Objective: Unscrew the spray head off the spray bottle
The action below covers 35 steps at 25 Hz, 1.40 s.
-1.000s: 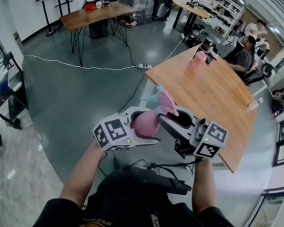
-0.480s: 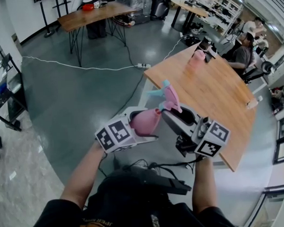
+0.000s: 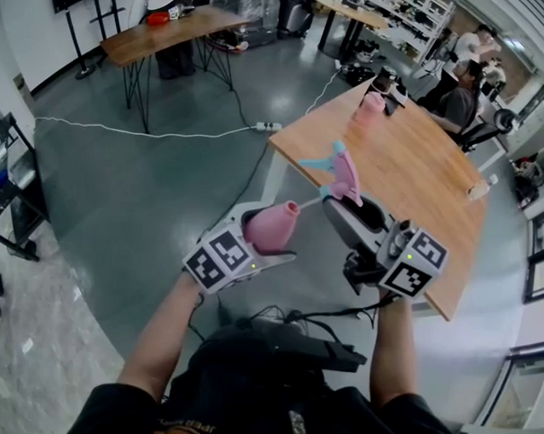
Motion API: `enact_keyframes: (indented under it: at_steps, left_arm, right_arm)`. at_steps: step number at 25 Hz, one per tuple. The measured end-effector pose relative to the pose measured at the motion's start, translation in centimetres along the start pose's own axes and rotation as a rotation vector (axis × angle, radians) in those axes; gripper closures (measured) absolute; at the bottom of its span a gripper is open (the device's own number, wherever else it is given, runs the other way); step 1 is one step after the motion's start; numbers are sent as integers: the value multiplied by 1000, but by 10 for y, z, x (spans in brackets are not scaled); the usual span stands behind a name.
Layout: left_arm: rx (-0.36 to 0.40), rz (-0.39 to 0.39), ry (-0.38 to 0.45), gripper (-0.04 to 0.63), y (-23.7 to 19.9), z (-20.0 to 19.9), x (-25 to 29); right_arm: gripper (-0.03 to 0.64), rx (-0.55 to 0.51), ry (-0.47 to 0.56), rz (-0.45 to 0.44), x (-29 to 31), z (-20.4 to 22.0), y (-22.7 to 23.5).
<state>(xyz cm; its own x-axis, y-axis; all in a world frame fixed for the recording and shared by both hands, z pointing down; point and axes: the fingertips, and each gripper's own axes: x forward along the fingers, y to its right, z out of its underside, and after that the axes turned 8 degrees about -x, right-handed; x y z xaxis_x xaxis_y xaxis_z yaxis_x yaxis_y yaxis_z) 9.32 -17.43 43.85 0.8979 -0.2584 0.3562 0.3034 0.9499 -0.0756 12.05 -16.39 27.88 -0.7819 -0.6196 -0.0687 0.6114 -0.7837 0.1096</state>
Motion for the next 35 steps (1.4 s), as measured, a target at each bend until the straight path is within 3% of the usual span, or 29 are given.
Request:
enact_keyframes:
  at_steps: [11,24,35]
  left_arm:
    - [-4,-53,-58,158,-17,16,10]
    - [18,18,-75,158,-4,11,42]
    - [-2,-22,35,158,-6,-45,60]
  right_arm:
    - [482,-24,88,118,-20,-22,15]
    - [483,-37,237,283,-70,-48,35]
    - [482,-123,194,487,-104,-42,67]
